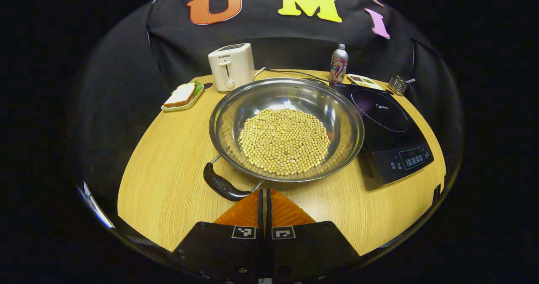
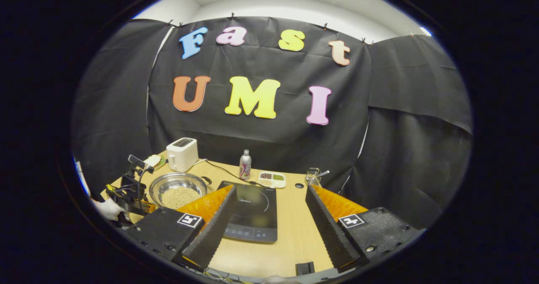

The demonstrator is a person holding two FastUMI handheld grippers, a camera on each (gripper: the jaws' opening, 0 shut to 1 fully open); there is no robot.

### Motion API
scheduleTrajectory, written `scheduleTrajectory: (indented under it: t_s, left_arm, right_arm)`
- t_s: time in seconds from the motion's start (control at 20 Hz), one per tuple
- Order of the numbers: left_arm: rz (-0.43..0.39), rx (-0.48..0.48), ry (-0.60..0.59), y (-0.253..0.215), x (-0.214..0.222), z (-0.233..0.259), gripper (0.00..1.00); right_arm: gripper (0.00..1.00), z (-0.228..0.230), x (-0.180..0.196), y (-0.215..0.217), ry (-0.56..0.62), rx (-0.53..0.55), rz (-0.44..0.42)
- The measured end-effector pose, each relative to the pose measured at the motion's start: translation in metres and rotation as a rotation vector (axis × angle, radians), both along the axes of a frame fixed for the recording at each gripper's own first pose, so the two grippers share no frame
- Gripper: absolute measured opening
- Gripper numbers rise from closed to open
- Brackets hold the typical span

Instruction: First push the handle of the pot to place it horizontally, then grasp the pot with both hands and set it on the induction cooktop.

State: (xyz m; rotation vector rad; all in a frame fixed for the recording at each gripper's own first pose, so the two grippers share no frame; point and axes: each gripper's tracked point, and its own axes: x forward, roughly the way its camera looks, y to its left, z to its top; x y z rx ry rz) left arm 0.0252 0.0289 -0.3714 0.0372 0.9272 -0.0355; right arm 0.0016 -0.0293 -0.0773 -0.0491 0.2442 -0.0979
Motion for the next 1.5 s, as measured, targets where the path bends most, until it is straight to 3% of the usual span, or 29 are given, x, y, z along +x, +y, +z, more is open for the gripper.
scheduleTrajectory:
  t_s: [0.05,0.1,0.15,0.2,0.25,0.3,0.55,0.6,0.65,0.95,1.0,1.05,1.15,1.2,1.25,1.35,1.4,1.45,1.5]
  left_arm:
    - [0.005,0.000,-0.003,0.002,0.002,0.001,0.10]
    - [0.011,0.002,-0.004,0.004,0.002,0.001,0.00]
    - [0.015,0.004,-0.002,0.006,0.003,0.001,0.10]
    - [0.019,0.007,-0.002,0.009,0.003,0.000,0.00]
    - [0.019,0.013,0.002,0.012,0.004,0.001,0.10]
    - [0.024,0.020,0.004,0.017,0.006,-0.002,0.00]
    - [0.065,0.040,0.014,0.042,0.014,-0.007,0.00]
    - [0.074,0.040,0.016,0.047,0.014,-0.007,0.10]
    - [0.086,0.043,0.017,0.052,0.015,-0.008,0.00]
    - [0.139,0.024,0.018,0.071,0.026,-0.009,0.00]
    - [0.147,0.021,0.018,0.074,0.028,-0.008,0.10]
    - [0.150,0.021,0.017,0.075,0.031,-0.008,0.00]
    - [0.157,0.021,0.018,0.079,0.035,-0.009,0.00]
    - [0.161,0.019,0.016,0.081,0.037,-0.008,0.10]
    - [0.168,0.016,0.017,0.083,0.041,-0.009,0.00]
    - [0.179,0.012,0.015,0.086,0.046,-0.010,0.00]
    - [0.183,0.011,0.015,0.089,0.049,-0.010,0.10]
    - [0.186,0.010,0.015,0.091,0.051,-0.010,0.10]
    - [0.185,0.011,0.014,0.093,0.054,-0.011,0.00]
  right_arm:
    - [1.00,0.001,0.001,-0.001,-0.002,0.002,0.000]
    - [1.00,0.001,0.002,0.000,-0.003,0.002,0.002]
    - [1.00,0.000,0.002,0.000,0.000,0.000,0.003]
    - [1.00,-0.002,0.001,0.000,0.004,-0.004,0.001]
    - [1.00,-0.003,0.001,0.000,0.007,-0.002,0.000]
    - [1.00,-0.005,0.002,-0.001,0.012,0.003,-0.003]
    - [1.00,-0.009,0.003,-0.004,0.021,0.019,-0.012]
    - [1.00,-0.010,0.003,-0.003,0.021,0.016,-0.012]
    - [1.00,-0.009,0.003,-0.003,0.021,0.013,-0.012]
    - [1.00,-0.007,0.005,-0.001,0.026,0.003,-0.006]
    - [1.00,-0.007,0.006,0.000,0.027,0.002,-0.008]
    - [1.00,-0.006,0.007,0.000,0.025,0.001,-0.007]
    - [1.00,-0.005,0.010,0.000,0.027,-0.004,-0.009]
    - [1.00,-0.007,0.012,0.001,0.028,-0.003,-0.009]
    - [1.00,-0.007,0.013,0.001,0.028,-0.002,-0.008]
    - [1.00,-0.007,0.014,0.002,0.030,-0.002,-0.007]
    - [1.00,-0.007,0.013,0.004,0.031,-0.002,-0.006]
    - [1.00,-0.007,0.014,0.005,0.031,-0.003,-0.004]
    - [1.00,-0.007,0.014,0.005,0.031,-0.004,-0.005]
